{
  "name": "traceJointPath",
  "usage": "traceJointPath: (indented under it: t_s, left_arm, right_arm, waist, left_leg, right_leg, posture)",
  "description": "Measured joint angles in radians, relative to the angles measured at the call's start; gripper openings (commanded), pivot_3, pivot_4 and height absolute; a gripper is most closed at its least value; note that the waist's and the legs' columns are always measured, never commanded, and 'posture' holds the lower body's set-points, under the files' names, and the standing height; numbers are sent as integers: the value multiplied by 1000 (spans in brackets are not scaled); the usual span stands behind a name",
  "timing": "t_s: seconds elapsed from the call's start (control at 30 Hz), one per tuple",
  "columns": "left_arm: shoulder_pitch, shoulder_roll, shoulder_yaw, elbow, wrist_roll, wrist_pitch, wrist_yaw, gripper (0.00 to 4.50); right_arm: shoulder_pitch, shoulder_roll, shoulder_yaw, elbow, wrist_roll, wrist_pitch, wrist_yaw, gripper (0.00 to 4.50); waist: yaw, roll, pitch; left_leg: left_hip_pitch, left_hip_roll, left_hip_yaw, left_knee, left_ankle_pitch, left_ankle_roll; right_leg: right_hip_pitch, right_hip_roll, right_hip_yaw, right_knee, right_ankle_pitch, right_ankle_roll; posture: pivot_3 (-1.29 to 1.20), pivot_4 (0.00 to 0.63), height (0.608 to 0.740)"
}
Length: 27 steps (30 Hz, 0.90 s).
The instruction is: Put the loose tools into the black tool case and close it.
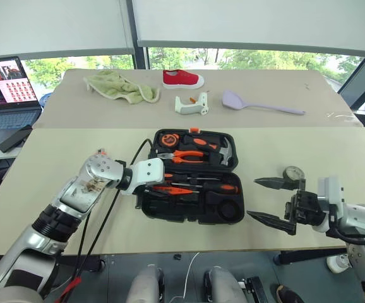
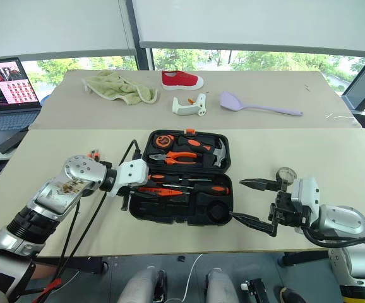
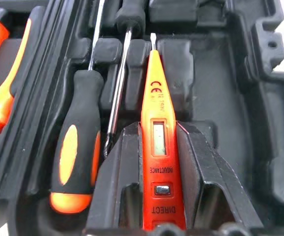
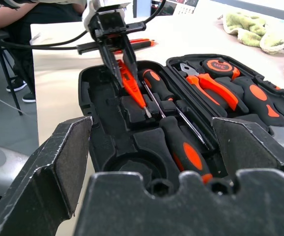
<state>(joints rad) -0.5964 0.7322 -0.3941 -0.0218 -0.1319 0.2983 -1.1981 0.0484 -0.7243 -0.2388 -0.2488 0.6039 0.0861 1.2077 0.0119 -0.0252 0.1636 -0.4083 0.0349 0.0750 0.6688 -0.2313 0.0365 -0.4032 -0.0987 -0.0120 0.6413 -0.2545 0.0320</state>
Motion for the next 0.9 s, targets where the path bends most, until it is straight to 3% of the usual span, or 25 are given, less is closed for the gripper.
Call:
traceJointPath:
  t_s: [0.33, 0.37, 0.4, 0.53, 0.63, 0.83, 0.9]
  left_arm:
    - [-3, 6, 1, 19, 39, -31, -28, 505]
    - [-2, 9, 2, 17, 40, -23, -32, 1549]
    - [-1, 8, 3, 17, 40, -10, -32, 1716]
    - [25, -22, 25, 13, 6, 18, -44, 3176]
    - [32, -88, 60, 4, -54, 4, -39, 3176]
    - [36, -89, 167, -53, -146, 7, -40, 3176]
    - [55, -88, 185, -40, -144, -12, -30, 2655]
  right_arm:
    - [4, 0, -2, -7, 1, 3, -11, 4500]
    - [4, 0, -2, -7, 2, 4, -10, 4500]
    - [2, 0, -2, -7, 2, 4, -10, 4500]
    - [1, 0, -2, -4, 4, 6, -9, 4500]
    - [-8, 0, 0, -2, 5, 6, -8, 4500]
    - [-10, 0, 0, 2, 6, 6, 4, 4500]
    - [-10, 0, 1, 3, 6, 6, 6, 4500]
  waist:
    - [-4, 0, 0]
    - [-6, 0, 0]
    - [-8, 0, 0]
    - [-7, 0, 0]
    - [1, 0, 0]
    - [1, 0, 0]
    - [0, 0, 0]
  left_leg:
    - [0, 1, 0, 1, 0, 0]
    - [1, 1, 0, 1, 0, 0]
    - [1, 2, 0, 1, 0, 0]
    - [0, 2, 0, 1, 0, 0]
    - [-5, 2, -2, 7, -1, 1]
    - [-6, 2, -4, 9, -1, 1]
    - [-6, 2, -4, 9, -1, 1]
  right_leg:
    - [0, 1, 1, 1, 0, 0]
    - [0, 2, 1, 1, 0, 0]
    - [0, 2, 1, 1, 0, 0]
    - [-1, 2, 1, 1, 0, 0]
    - [-1, 2, 0, 2, 0, 0]
    - [-1, 2, 0, 2, 0, 0]
    - [-1, 2, 0, 3, 0, 0]
  posture:
    - [0, 150, 740]
    - [0, 150, 740]
    - [0, 150, 740]
    - [0, 150, 740]
    - [0, 150, 740]
    - [0, 150, 740]
    - [0, 150, 740]
